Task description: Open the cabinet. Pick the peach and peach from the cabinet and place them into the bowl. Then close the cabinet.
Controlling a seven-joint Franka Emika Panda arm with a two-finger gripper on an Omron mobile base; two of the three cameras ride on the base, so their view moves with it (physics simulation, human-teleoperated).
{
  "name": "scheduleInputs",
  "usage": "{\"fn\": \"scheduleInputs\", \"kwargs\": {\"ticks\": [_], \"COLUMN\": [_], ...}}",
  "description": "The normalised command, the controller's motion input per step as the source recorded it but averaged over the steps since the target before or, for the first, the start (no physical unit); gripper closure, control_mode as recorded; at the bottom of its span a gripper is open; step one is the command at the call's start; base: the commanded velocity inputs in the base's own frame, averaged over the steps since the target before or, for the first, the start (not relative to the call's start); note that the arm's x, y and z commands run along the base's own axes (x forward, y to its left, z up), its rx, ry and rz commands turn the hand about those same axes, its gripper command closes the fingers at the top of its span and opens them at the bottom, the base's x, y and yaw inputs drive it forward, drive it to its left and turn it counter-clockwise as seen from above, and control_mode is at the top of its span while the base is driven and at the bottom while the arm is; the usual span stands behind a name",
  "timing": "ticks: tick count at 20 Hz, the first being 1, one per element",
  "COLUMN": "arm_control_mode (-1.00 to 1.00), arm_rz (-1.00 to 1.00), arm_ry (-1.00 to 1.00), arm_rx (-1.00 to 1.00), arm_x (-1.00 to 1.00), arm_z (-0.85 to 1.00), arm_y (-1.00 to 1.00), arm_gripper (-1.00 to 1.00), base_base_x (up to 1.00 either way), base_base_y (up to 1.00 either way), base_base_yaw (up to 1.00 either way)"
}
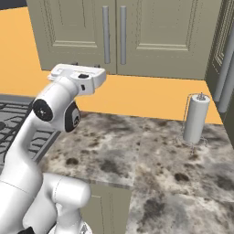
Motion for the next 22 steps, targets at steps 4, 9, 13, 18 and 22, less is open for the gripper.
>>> {"fn": "scheduleInputs", "kwargs": {"ticks": [4, 9, 13, 18, 22], "arm_control_mode": [-1.0, -1.0, -1.0, -1.0, -1.0], "arm_rz": [0.01, 0.05, 0.07, 0.04, 0.0], "arm_ry": [0.0, 0.01, 0.06, 0.1, 0.01], "arm_rx": [0.05, 0.06, 0.11, 0.05, 0.0], "arm_x": [0.02, 0.04, 0.16, 0.27, 0.04], "arm_z": [0.28, 0.19, 0.13, 0.0, 0.0], "arm_y": [-0.08, -0.16, -0.21, -0.16, 0.0], "arm_gripper": [-1.0, -1.0, -1.0, -1.0, -1.0], "base_base_x": [0.0, 0.0, 0.0, 0.0, 0.0], "base_base_y": [0.0, 0.0, 0.0, 0.0, 0.0], "base_base_yaw": [0.0, 0.0, 0.0, 0.0, 0.0]}}
